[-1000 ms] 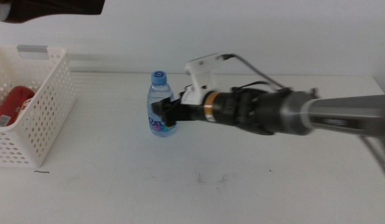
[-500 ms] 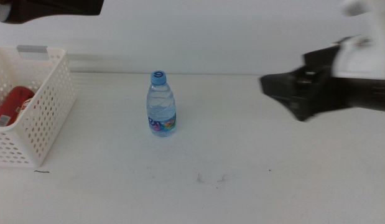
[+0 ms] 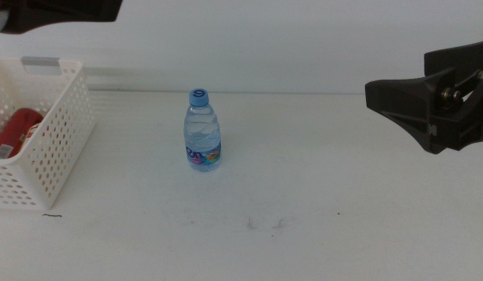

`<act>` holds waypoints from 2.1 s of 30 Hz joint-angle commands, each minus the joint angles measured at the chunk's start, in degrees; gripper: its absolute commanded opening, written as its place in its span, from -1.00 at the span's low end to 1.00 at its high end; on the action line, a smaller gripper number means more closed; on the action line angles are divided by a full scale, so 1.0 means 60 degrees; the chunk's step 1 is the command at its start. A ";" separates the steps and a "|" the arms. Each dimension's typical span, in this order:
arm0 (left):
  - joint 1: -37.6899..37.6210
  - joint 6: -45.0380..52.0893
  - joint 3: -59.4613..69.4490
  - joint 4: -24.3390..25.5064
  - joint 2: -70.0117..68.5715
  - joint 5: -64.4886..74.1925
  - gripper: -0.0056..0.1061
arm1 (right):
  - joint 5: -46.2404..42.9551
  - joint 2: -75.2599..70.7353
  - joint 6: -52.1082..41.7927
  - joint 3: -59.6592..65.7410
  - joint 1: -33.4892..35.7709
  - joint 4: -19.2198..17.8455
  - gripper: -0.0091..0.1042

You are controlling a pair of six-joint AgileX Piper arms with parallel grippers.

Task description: Use arms to grab the bottles and put them into the dustbin to the left of the table.

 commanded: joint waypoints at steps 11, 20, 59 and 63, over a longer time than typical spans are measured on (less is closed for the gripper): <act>-0.0018 0.0152 0.0006 0.0581 0.0063 -0.0059 0.78 | 0.0031 -0.0059 0.0003 -0.0044 0.0025 0.0003 0.77; -0.1597 -0.0817 0.7837 0.1075 -0.1142 -1.0269 0.78 | 0.0031 -0.0041 0.0003 -0.0044 0.0025 0.0003 0.77; -0.0105 -0.6236 0.6509 0.4684 1.0523 -2.0832 0.78 | 0.0014 -0.0042 0.0003 -0.0044 0.0025 0.0003 0.76; -0.0105 -0.6195 0.5790 0.4690 1.0844 -2.0142 0.64 | 0.0014 -0.0042 0.0003 -0.0044 0.0025 0.0003 0.76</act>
